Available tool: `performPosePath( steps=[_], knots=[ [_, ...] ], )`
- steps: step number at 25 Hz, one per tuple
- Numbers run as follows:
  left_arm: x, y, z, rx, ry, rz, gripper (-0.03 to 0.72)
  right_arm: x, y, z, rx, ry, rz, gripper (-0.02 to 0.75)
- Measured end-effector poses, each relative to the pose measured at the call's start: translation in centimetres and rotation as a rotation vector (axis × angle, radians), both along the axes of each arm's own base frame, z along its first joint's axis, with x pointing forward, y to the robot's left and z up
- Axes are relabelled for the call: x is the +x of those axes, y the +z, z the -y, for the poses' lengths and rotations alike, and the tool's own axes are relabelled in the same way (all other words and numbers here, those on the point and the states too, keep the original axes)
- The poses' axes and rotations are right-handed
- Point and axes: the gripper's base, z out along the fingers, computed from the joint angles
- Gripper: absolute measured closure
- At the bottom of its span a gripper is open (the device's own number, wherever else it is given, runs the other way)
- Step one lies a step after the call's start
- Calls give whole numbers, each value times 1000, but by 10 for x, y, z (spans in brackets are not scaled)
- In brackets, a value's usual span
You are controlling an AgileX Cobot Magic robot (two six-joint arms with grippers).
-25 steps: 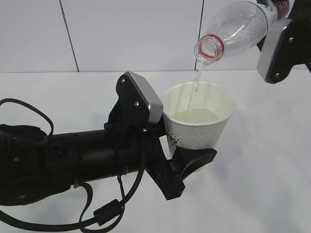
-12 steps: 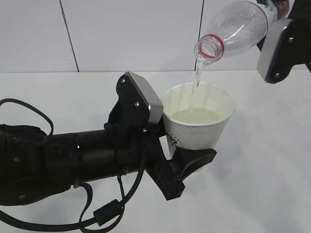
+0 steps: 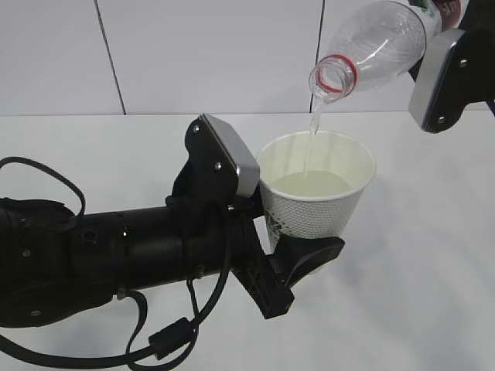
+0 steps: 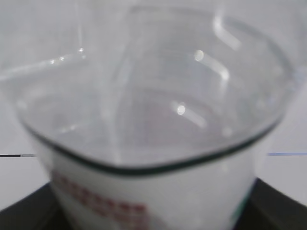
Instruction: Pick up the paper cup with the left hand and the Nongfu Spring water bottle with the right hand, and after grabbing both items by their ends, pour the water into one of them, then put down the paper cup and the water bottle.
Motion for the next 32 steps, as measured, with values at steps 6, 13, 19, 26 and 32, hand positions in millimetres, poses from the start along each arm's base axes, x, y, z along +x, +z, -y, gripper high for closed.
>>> performPosePath(
  steps=[6, 13, 19, 26, 32],
  knots=[
    [0, 0, 0, 0, 0, 0, 139, 0, 0, 0, 0, 0, 0, 235],
    [0, 0, 0, 0, 0, 0, 139, 0, 0, 0, 2, -1, 0, 235],
    [0, 0, 0, 1, -1, 1, 139, 0, 0, 0, 2, -1, 0, 235],
    [0, 0, 0, 1, -1, 1, 139, 0, 0, 0, 2, -1, 0, 235],
    [0, 0, 0, 1, -1, 1, 139, 0, 0, 0, 2, -1, 0, 235]
  ],
)
